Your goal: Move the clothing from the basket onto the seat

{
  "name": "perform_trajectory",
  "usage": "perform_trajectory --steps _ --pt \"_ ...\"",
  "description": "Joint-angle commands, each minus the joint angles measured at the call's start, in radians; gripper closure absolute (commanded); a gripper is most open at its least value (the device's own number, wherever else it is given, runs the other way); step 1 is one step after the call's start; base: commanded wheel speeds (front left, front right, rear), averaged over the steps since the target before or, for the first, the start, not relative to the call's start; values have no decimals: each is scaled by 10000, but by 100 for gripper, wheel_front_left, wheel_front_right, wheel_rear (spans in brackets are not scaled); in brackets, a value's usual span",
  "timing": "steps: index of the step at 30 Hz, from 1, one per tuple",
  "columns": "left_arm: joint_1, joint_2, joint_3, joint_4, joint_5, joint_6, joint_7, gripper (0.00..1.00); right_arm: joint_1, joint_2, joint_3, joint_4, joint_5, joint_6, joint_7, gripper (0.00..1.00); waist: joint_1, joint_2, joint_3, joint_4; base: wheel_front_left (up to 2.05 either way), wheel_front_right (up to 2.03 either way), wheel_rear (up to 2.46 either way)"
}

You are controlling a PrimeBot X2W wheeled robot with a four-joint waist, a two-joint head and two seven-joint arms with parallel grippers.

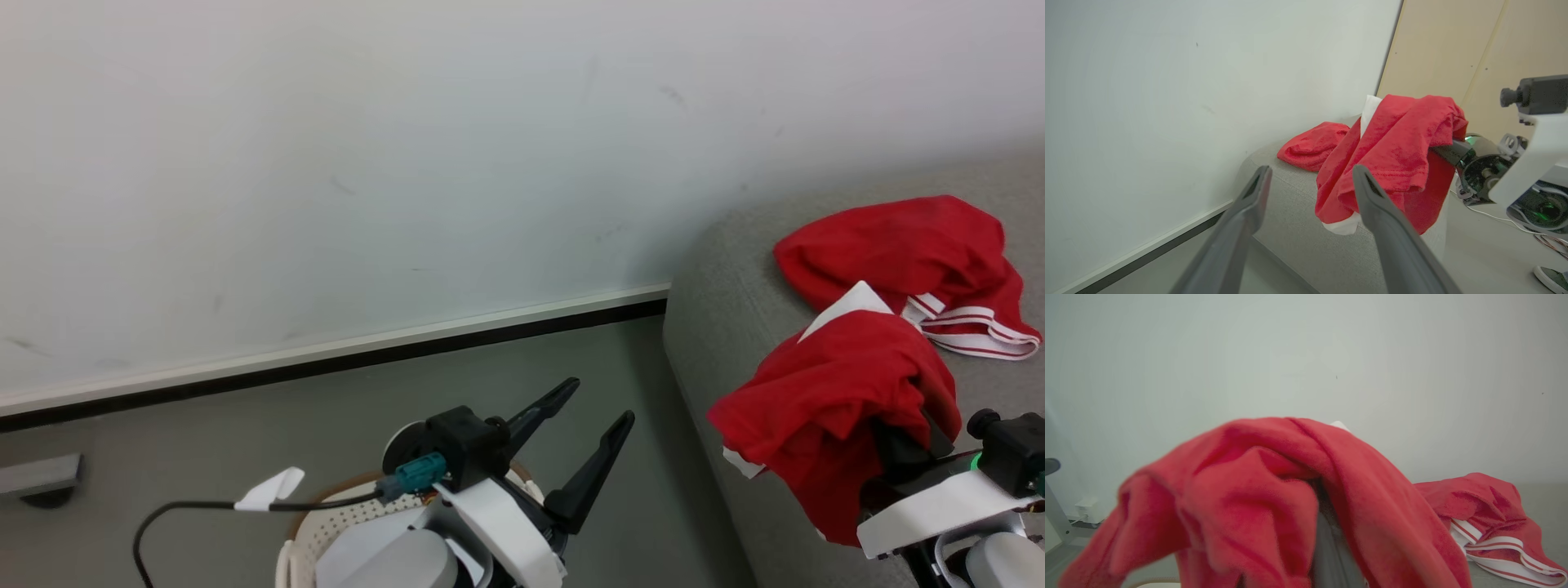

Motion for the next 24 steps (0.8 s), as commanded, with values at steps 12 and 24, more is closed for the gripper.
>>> perform_trajectory --steps 12,24 --pt "-5 150 36 302 483 162 -280 0 782 156 -544 -647 -229 -23 -31 100 0 -1 316 -1728 0 0 0" --pt "-275 109 23 442 569 107 -317 0 229 -102 -768 -552 -70 -23 -29 100 0 -1 755 -1830 0 0 0"
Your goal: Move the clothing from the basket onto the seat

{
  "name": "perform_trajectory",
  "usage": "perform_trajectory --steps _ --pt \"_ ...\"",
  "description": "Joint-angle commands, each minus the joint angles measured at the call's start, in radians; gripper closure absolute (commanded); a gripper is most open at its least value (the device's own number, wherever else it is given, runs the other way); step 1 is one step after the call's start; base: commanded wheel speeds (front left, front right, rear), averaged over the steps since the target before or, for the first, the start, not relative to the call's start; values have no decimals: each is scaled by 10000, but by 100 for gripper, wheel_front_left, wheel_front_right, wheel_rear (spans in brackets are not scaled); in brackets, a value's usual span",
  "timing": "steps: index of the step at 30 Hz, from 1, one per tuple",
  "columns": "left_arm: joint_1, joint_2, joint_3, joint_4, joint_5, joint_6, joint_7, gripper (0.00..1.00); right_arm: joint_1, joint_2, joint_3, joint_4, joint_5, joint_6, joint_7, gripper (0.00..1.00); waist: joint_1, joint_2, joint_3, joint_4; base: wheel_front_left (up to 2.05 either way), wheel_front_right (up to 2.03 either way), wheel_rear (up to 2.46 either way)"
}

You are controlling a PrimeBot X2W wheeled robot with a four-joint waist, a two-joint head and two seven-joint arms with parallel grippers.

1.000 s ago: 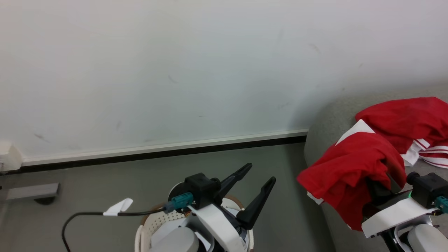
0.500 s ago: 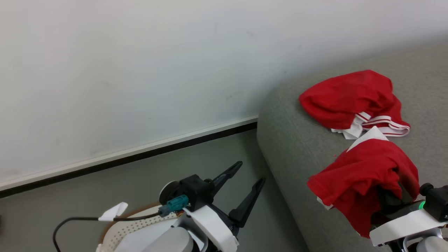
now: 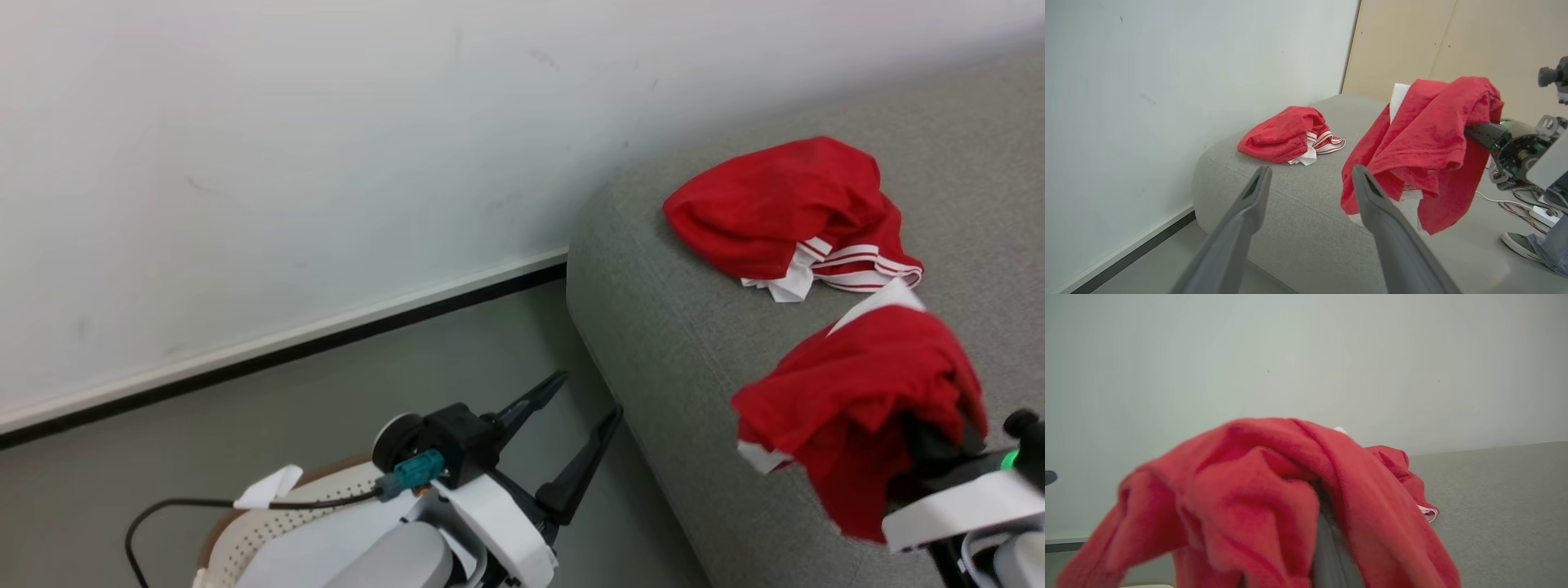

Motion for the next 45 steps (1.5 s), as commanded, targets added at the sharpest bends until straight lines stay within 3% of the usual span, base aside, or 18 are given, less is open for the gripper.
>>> perform_trajectory --steps 1,13,23,29,35,37,39,40,42,44,45 --pt "-200 57 19 -13 61 -18 -8 0 -437 -148 -125 75 76 -23 -29 100 0 -1 301 109 0 0 0" --pt "-1101 599 57 -391 357 2 595 0 -2868 -1435 -619 1347 1179 -23 -15 100 0 -1 2368 883 0 0 0" --pt "-2080 1167 178 -1091 706 84 1225 0 -4698 -3175 -393 3316 2068 -23 33 100 0 -1 4366 1671 0 0 0" --pt "-2326 1331 204 -1327 812 145 1308 0 -5382 -4029 246 4701 2647 -23 735 100 0 -1 5034 2110 0 0 0" --pt "-2425 1415 226 -1368 828 187 1245 0 -5730 -4585 1184 5552 3320 -23 2508 100 0 -1 5273 2406 0 0 0" --pt "-2447 1419 228 -1334 801 181 1217 0 -5853 -4706 1443 5686 3598 -23 3118 85 0 -1 5271 2463 0 0 0" --pt "-2463 1416 227 -1286 776 195 1174 0 -6012 -4816 1690 5717 3815 -23 3628 78 0 -1 5251 2498 0 0 0" --pt "-2454 1410 223 -1239 761 196 1149 0 -6063 -4829 1797 5792 3947 -23 3944 70 0 -1 5212 2510 0 0 0" --pt "-2405 1383 210 -1163 715 195 1117 0 -6157 -4885 2009 5874 4115 -23 4589 44 0 -1 5091 2521 0 0 0" --pt "-2343 1344 191 -1092 670 200 1033 0 -6273 -4919 2206 5924 4297 -23 5170 2 0 -1 4941 2524 0 0 0" --pt "-2303 1320 185 -1048 661 207 1010 0 -6306 -4950 2284 5908 4359 -23 5355 0 0 -1 4849 2520 0 0 0"
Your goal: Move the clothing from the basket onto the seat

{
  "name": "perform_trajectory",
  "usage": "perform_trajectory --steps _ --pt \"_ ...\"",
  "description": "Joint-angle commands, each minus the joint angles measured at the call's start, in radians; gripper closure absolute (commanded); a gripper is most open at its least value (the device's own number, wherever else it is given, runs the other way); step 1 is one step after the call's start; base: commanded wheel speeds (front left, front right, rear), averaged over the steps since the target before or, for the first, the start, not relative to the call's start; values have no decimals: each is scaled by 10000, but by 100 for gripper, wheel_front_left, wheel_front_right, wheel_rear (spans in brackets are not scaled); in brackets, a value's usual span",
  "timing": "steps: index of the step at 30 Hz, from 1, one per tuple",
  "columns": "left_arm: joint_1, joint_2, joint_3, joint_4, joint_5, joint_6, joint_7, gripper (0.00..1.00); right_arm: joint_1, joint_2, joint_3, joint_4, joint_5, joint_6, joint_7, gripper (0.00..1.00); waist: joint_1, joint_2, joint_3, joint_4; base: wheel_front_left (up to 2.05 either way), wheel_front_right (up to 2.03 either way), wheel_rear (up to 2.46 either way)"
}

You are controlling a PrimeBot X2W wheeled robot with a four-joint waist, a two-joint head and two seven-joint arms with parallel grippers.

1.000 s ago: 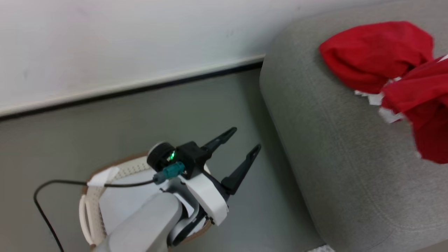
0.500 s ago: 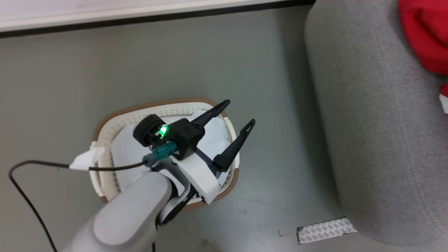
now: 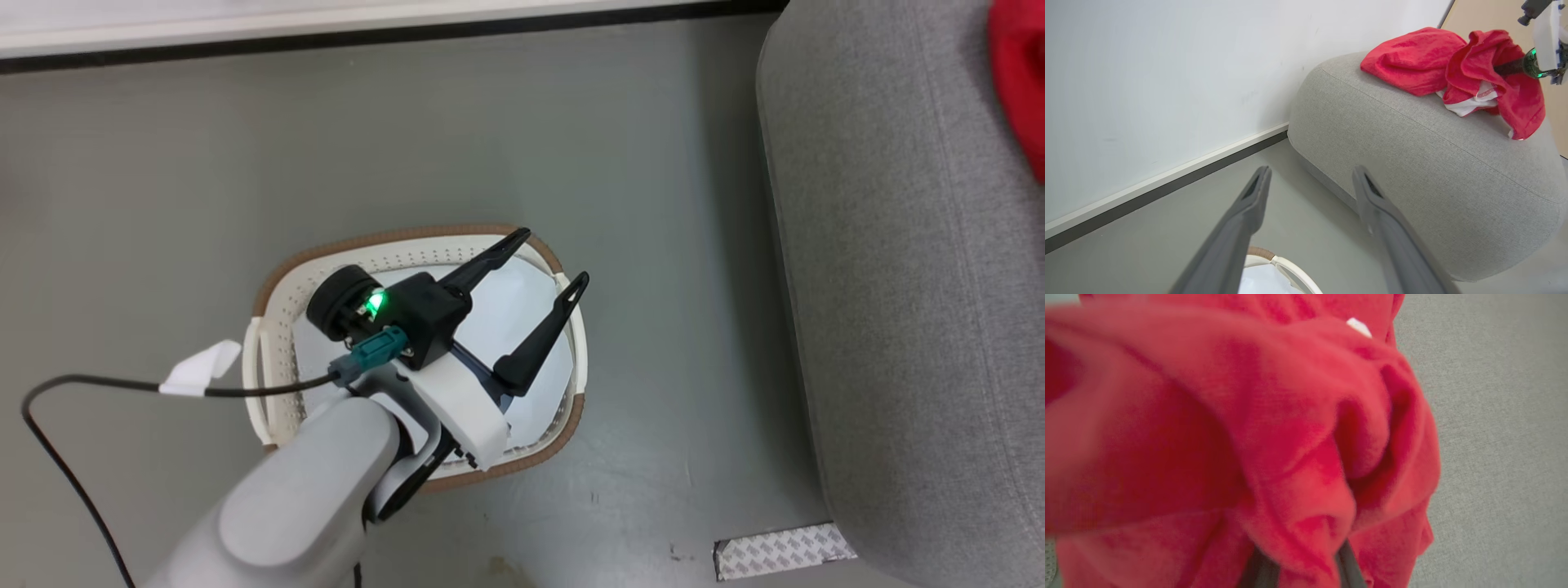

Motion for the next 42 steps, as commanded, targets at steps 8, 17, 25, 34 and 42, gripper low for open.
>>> perform_trajectory --steps 8,17,25,34,42 --pt "445 -168 -53 480 -355 13 -371 0 119 -219 528 -175 385 -23 832 0 -1 0 -1174 -144 0 0 0" --pt "1188 -284 11 982 -742 74 -716 0 549 -837 992 -1179 771 -23 1850 0 -1 0 -2817 -381 0 0 0" --pt "1942 -346 426 1179 -1224 303 -981 0 852 -1417 1053 -2856 1019 -23 1523 0 -1 0 -4199 -282 0 0 0" --pt "2727 -34 1350 1062 -1643 709 -1130 0 1390 -1110 722 -4414 194 -23 -1079 0 -1 0 -5268 231 0 0 0" --pt "3641 344 2596 635 -1837 1224 -1130 0 2323 816 -291 -4472 -1026 -23 -3236 0 -1 0 -5739 701 0 0 0"
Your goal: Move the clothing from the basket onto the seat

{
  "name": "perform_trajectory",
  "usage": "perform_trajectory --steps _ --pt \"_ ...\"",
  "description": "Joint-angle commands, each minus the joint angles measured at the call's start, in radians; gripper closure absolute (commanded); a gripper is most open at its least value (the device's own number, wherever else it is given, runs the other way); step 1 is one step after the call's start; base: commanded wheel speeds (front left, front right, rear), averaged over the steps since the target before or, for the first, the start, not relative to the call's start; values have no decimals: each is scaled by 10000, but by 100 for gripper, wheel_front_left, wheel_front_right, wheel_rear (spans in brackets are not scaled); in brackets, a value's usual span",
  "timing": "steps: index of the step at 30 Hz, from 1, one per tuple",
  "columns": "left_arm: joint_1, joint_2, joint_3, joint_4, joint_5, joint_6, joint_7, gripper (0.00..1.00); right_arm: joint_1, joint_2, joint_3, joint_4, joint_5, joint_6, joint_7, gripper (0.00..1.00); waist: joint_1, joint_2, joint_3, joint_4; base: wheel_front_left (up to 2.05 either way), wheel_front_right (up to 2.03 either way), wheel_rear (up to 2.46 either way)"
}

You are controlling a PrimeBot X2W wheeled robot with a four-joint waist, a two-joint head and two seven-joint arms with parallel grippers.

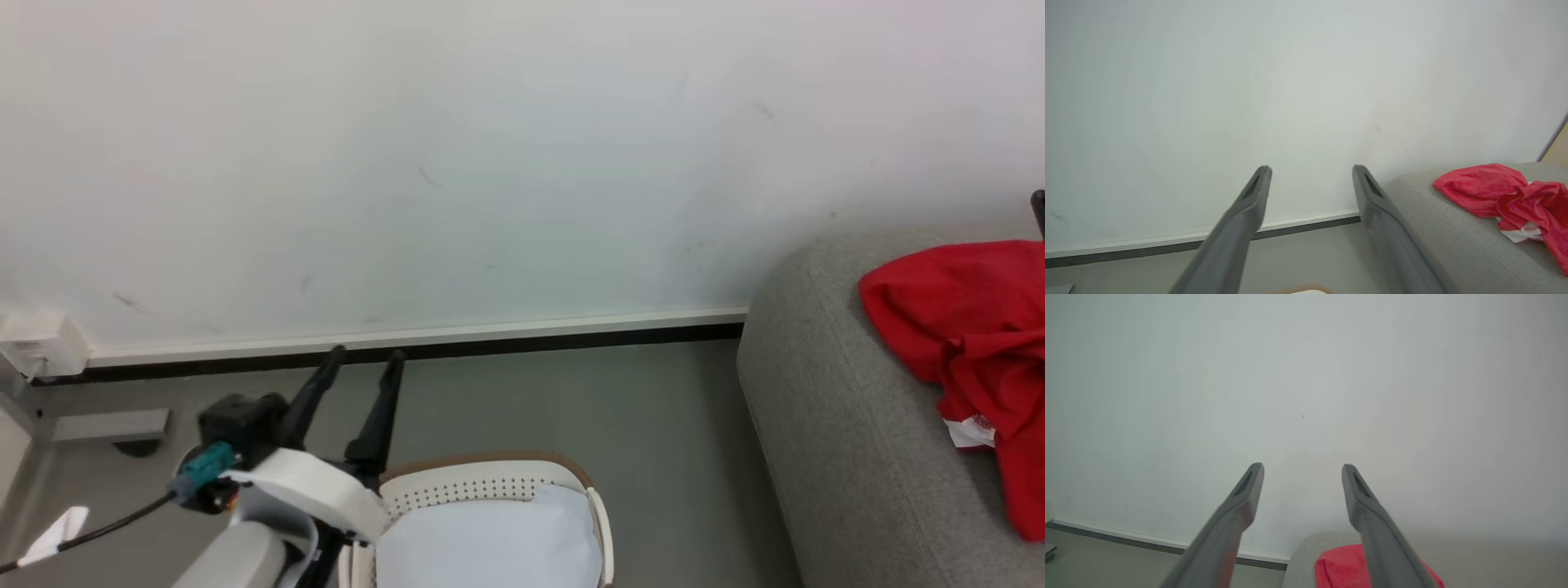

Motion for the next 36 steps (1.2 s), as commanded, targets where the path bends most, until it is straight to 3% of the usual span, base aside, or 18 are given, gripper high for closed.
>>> perform_trajectory --steps 1,10,13,18,26,36 --pt "357 140 344 -165 -40 125 -2 0 344 360 -253 -10 -348 -23 -314 0 3 0 -180 201 0 0 0" --pt "1616 204 1707 -808 157 432 -6 0 2226 2117 -1517 -519 -1675 -23 -1705 0 3 0 -369 642 0 0 0" --pt "2062 -52 2340 -956 369 630 -7 0 3064 2791 -1961 -655 -2158 -23 -2054 0 3 0 -383 786 0 0 0" --pt "2695 -495 3114 -968 998 588 -7 0 4365 3855 -2527 -803 -2915 -23 -2282 0 3 0 -385 994 0 0 0" --pt "3413 -1298 4026 -838 2262 47 -8 0 5861 5247 -3379 -1807 -4185 -23 -2302 0 3 0 -373 1109 0 0 0" --pt "3811 -1973 4891 -560 3900 -694 -8 0 6210 5678 -3292 -2030 -4862 -23 -2306 0 3 0 -408 1014 0 0 0"
